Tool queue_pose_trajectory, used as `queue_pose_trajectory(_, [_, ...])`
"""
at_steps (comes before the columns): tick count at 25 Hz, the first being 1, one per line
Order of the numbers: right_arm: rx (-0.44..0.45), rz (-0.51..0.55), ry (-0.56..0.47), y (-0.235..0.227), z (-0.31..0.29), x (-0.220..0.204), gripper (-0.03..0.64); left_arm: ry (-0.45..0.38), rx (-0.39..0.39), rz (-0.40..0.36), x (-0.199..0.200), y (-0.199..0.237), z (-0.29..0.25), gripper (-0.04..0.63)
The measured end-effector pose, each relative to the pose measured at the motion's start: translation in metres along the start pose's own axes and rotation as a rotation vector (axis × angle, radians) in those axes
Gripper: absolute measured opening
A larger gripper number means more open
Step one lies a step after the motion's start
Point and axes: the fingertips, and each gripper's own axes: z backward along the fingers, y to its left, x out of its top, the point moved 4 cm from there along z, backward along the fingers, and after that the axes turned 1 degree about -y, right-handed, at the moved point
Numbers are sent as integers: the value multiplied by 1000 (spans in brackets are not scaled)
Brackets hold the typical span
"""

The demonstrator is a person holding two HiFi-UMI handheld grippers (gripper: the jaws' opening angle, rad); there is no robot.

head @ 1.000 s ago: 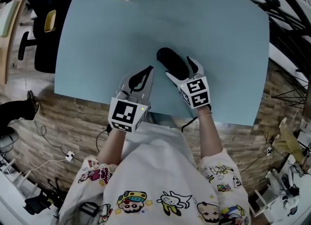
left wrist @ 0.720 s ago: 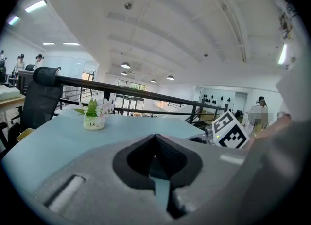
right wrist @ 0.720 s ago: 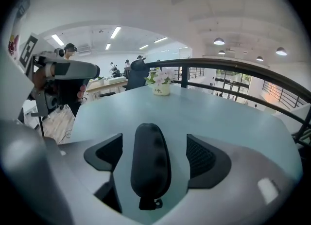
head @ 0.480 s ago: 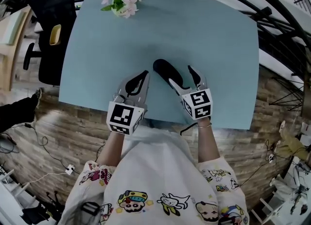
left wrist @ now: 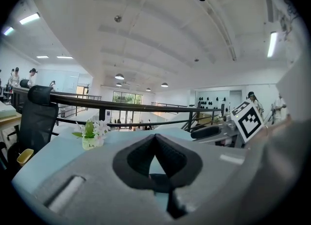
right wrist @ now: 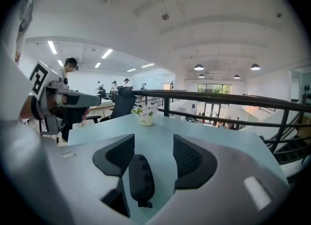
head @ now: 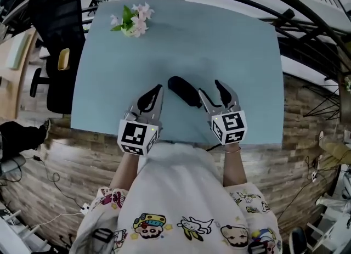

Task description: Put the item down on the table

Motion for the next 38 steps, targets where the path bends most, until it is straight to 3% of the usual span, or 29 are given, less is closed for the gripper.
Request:
queue_pose_trajectory(14, [-81,-55,-200,-1,58,43,132,-46,-29,-11,19,-7,15,-2])
queue_pose_trajectory(30, [-148,-107,-250,2,81,39,11,-14,-58,17,11,-11,16,-2])
queue_pose_trajectory(38, [-176,-121,-247,-1,85,35,9,-5,-63,18,10,-9,14,-2])
